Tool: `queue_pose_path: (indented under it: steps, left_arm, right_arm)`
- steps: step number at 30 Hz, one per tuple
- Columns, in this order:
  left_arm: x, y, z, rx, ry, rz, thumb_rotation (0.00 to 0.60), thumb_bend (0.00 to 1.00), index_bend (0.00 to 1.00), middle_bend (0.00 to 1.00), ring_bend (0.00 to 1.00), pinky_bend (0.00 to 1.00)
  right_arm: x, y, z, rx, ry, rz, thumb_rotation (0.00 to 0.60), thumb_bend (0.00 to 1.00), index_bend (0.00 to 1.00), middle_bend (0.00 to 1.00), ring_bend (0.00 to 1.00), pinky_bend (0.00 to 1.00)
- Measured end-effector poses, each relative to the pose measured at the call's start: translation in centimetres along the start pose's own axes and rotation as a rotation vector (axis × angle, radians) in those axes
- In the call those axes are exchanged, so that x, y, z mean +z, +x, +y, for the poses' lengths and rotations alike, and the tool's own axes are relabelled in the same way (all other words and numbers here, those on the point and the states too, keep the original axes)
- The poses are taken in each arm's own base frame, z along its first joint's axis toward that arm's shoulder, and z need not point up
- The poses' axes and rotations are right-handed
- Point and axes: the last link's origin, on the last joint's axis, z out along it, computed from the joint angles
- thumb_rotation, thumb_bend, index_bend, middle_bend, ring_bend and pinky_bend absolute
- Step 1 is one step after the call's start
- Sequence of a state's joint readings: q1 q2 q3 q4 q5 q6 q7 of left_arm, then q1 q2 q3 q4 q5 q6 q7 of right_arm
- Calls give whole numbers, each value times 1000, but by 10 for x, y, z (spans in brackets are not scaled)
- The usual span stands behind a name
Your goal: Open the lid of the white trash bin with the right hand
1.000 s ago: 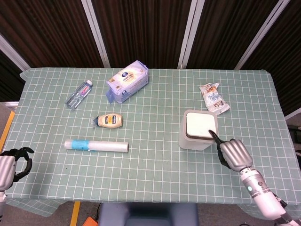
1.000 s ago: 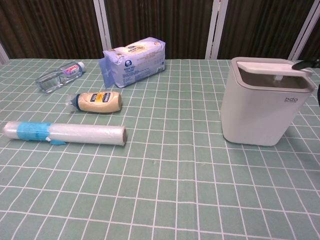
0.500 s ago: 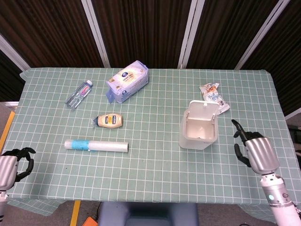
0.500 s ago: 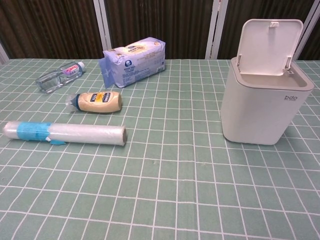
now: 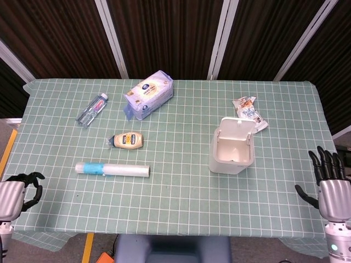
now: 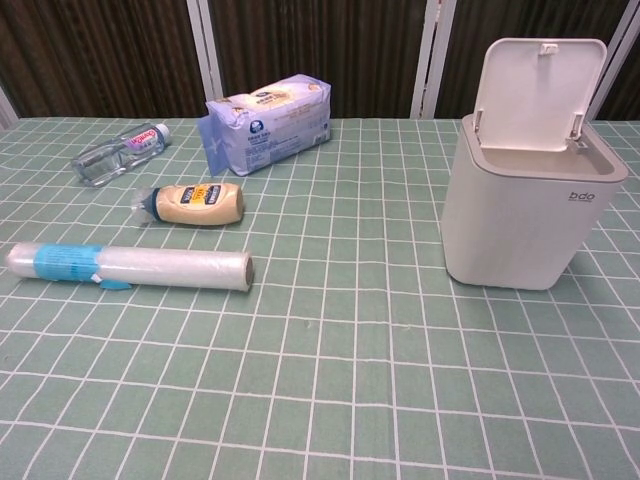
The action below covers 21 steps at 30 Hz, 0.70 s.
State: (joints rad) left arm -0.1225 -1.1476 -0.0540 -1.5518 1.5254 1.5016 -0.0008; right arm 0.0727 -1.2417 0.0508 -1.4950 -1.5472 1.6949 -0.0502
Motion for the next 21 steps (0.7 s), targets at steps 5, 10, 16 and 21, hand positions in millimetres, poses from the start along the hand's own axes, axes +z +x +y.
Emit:
queue_pose_path:
  steps: [5, 10, 16, 21]
  left_arm:
    - [1, -2, 1, 5, -5, -13, 600, 498, 440, 573, 468, 520]
    - [3, -5, 2, 6, -12, -29, 600, 499, 440, 573, 468, 520]
    - [4, -5, 1, 6, -12, -32, 600, 499, 440, 572, 468, 520]
    - [4, -5, 2, 6, -18, -31, 600, 499, 440, 572, 468, 520]
  right_arm:
    - [4, -13, 1, -35, -1, -114, 600, 276, 0, 29, 0, 80]
    - [7, -20, -2, -54, 10, -153, 600, 277, 0, 29, 0, 80]
    - [7, -18, -1, -25, 6, -143, 600, 277, 0, 29, 0, 81]
    - [6, -18, -1, -34, 4, -150, 600, 278, 0, 29, 0, 81]
